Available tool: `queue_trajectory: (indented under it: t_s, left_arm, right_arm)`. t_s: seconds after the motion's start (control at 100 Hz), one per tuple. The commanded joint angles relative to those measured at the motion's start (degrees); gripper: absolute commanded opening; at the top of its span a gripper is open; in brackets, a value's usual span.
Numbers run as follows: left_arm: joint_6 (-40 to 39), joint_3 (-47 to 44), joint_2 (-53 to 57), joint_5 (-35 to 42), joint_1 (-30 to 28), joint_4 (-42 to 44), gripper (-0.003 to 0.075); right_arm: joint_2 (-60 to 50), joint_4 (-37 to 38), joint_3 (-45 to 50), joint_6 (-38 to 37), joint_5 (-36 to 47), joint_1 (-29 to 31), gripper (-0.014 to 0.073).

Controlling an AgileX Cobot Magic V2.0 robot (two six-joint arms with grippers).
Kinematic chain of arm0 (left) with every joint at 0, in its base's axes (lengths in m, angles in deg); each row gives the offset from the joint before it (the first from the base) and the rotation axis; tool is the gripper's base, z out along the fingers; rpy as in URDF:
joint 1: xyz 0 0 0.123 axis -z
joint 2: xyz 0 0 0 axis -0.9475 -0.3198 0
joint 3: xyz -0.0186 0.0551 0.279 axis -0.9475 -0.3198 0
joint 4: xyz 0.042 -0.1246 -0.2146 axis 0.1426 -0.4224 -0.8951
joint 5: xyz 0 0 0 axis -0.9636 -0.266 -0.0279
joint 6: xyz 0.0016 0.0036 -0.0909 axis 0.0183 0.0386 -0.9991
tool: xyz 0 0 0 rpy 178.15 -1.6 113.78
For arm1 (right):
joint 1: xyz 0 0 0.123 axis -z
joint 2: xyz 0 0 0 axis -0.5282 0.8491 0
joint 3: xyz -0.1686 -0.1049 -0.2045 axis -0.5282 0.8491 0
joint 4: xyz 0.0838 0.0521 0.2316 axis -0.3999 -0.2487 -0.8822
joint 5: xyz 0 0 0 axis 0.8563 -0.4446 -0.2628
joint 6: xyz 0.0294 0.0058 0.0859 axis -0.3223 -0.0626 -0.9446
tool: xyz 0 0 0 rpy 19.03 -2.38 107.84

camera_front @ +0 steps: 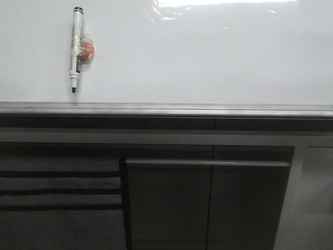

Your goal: Write number 0 on whiteboard

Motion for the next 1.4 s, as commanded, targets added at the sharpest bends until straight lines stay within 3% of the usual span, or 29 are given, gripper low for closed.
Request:
queue_trajectory:
  t_s: [0.0,0.11,0.28,0.35,0.62,0.899,1.249,1.389]
  left_arm:
    - [-0.5,2.0,-2.4,5.0,0.3,-2.9,-0.0019]
    - [0.3,2.0,-5.6,5.0,0.3,-4.0,0.0038]
    - [1.2,2.1,-11.0,6.5,3.4,-9.3,0.0358]
    - [1.2,2.3,-13.7,8.2,6.4,-11.2,0.0428]
    - [1.2,4.3,-29.5,20.0,17.8,-10.6,0.0391]
    - [1.2,14.3,-45.4,19.4,18.2,-9.2,0.0365]
    - [1.2,23.9,-55.6,18.6,17.8,-8.1,0.0365]
    - [1.2,25.1,-57.1,18.1,17.3,-8.0,0.0287]
  right_arm:
    - [1.5,-2.8,-2.1,2.9,2.9,0.0,-0.0073]
    - [3.1,-10.1,-2.2,11.2,2.6,-1.4,-0.0051]
    - [5.6,-16.3,-2.4,16.4,2.6,-5.1,0.0176]
    - [6.8,-16.5,-2.4,16.4,2.8,-6.3,0.0246]
    - [8.1,-16.8,-2.4,16.4,4.3,-8.0,0.0259]
    - [8.1,-16.8,-2.4,16.4,3.6,-8.0,0.0259]
    - [8.1,-16.8,-2.4,16.4,3.1,-8.0,0.0259]
    - [8.1,-16.8,-2.4,16.4,3.0,-8.0,0.0259]
